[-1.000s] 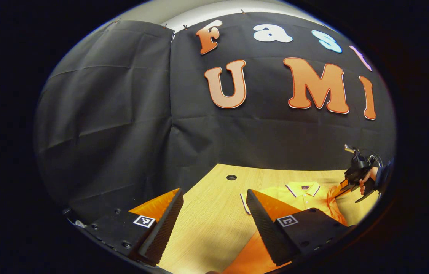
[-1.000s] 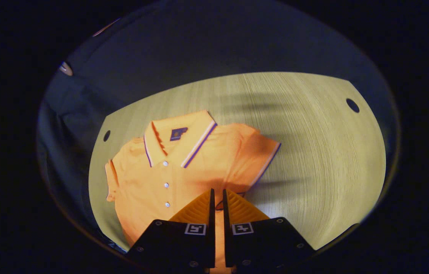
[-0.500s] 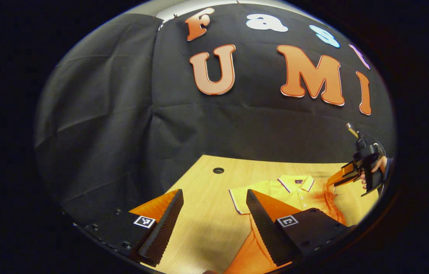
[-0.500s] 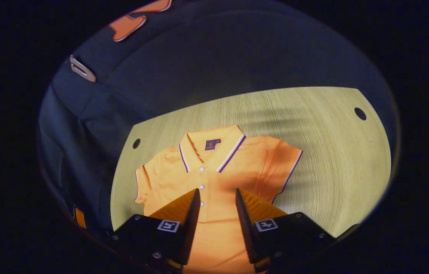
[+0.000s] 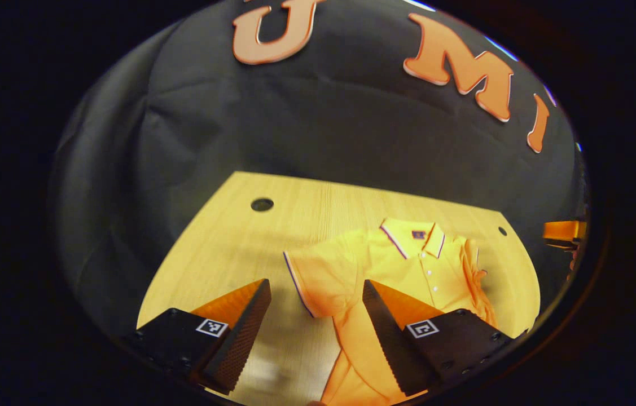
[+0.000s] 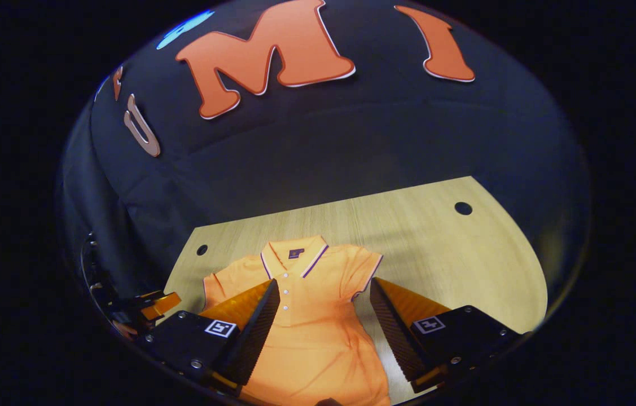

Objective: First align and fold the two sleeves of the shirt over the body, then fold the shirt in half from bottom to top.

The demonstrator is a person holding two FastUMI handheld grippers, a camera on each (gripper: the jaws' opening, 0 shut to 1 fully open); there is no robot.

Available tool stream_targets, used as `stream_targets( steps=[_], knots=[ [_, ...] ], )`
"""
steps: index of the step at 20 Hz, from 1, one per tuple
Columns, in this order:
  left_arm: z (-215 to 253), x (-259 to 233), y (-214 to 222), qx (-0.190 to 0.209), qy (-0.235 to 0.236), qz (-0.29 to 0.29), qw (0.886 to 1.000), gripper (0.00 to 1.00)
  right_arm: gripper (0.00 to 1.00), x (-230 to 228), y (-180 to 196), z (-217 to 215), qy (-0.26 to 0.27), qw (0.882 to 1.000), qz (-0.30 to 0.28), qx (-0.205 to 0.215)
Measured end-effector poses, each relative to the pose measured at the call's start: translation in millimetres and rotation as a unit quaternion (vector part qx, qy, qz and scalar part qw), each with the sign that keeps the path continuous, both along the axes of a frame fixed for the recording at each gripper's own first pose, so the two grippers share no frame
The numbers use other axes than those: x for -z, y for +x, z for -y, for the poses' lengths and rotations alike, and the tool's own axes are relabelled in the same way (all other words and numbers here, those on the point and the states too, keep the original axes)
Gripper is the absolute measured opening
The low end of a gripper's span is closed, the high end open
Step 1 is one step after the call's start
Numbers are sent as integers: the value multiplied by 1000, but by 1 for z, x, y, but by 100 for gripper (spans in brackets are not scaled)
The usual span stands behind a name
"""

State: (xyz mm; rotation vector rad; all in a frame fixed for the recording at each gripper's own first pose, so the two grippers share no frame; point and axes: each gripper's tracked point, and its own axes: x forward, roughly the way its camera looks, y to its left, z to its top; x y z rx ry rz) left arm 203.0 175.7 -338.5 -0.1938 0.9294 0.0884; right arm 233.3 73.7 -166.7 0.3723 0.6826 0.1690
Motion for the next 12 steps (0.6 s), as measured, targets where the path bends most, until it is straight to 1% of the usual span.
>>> stream_targets(
  steps=[3, 6, 8, 9, 12],
  knots=[
    [-5, 26, 9, -13, -36, -80, 996, 98, 99, -24, -24, 23, -9, 999, 23, 37],
    [-16, 51, 17, -29, -59, -146, 987, 98, 98, -36, -52, 40, -14, 997, 35, 65],
    [-14, 70, 25, -31, -60, -185, 980, 96, 98, -41, -68, 50, -21, 996, 41, 80],
    [-9, 79, 25, -24, -60, -207, 976, 95, 98, -41, -75, 55, -24, 995, 40, 85],
    [-16, 97, 23, -22, -35, -255, 966, 95, 98, -42, -91, 62, -31, 994, 40, 94]
  ],
)
